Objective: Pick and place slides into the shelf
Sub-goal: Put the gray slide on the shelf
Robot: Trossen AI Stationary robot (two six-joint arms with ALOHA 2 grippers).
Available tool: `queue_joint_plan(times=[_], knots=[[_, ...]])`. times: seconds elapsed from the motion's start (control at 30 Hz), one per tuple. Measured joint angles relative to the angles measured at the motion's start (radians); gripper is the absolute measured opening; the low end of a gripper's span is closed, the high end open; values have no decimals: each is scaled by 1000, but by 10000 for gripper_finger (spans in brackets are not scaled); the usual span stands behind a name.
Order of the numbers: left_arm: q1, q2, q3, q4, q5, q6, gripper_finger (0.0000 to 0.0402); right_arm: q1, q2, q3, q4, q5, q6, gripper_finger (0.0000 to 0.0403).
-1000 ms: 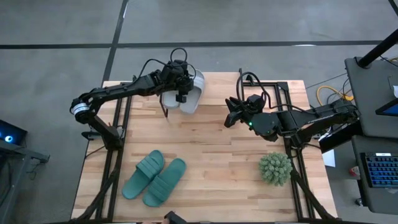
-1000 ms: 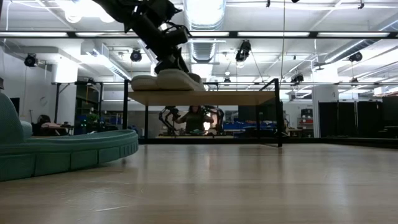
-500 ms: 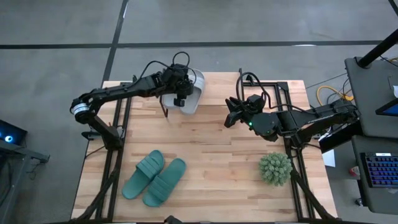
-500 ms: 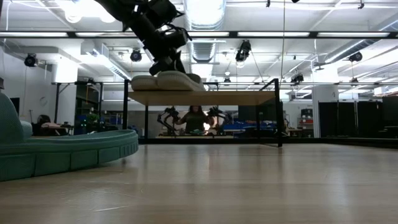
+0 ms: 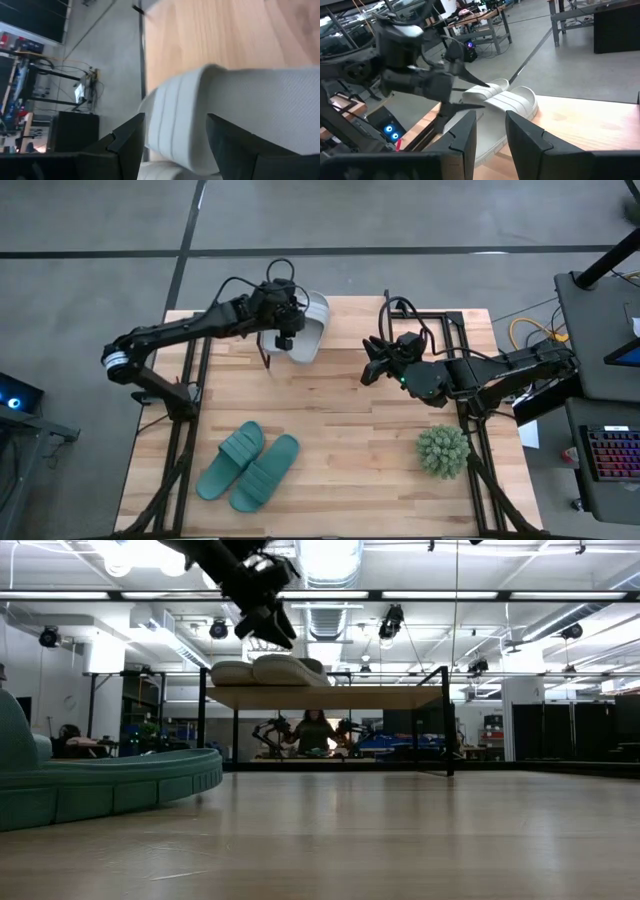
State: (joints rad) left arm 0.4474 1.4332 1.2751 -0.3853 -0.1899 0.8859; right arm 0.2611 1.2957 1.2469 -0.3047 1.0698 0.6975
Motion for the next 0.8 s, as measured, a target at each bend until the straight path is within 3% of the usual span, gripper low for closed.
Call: queue_joint_plan(times=[0.3, 0.43, 0.63, 0.8], knots=[[-8, -103, 0, 2, 76, -257, 183, 0, 0, 0, -31, 0, 0, 96], [-8, -159, 0, 0, 113, -344, 135, 0, 0, 0, -37, -4, -2, 96], [-8, -254, -5, 10, 141, -450, 18, 0, 0, 0, -57, -7, -7, 96], [-8, -324, -4, 13, 155, -544, 5, -9, 0, 0, -63, -84, -104, 96]])
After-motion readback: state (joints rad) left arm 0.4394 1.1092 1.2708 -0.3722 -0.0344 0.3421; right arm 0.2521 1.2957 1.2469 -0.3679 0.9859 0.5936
